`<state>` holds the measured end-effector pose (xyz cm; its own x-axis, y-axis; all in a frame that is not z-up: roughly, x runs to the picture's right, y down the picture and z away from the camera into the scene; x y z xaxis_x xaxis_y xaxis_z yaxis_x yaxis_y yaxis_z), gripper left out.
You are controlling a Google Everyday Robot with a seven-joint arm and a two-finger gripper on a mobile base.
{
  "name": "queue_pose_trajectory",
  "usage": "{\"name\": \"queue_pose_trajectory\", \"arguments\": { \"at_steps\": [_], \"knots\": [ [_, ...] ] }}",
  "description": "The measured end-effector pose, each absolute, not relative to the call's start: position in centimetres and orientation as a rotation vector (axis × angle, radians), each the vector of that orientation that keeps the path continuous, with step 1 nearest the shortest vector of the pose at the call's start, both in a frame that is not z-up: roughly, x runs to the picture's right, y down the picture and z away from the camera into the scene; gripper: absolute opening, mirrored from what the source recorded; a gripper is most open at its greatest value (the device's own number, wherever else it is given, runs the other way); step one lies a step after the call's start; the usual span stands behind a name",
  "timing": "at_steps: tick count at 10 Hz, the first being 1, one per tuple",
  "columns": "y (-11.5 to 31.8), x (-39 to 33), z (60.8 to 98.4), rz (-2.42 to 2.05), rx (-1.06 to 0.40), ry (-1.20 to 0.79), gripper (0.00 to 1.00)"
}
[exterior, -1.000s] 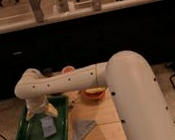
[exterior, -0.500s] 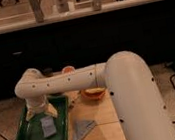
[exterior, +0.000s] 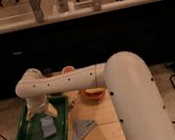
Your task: Place sponge in tray
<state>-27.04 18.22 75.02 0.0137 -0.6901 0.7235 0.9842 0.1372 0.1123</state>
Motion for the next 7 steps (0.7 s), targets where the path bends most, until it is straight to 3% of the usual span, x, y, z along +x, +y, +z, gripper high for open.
{"name": "queue_pose_trajectory", "arguments": {
  "at_steps": [7],
  "knots": [
    [17.1, -26.9, 75.3, -1.393, -0.506, -0.735, 0.80]
  ]
}}
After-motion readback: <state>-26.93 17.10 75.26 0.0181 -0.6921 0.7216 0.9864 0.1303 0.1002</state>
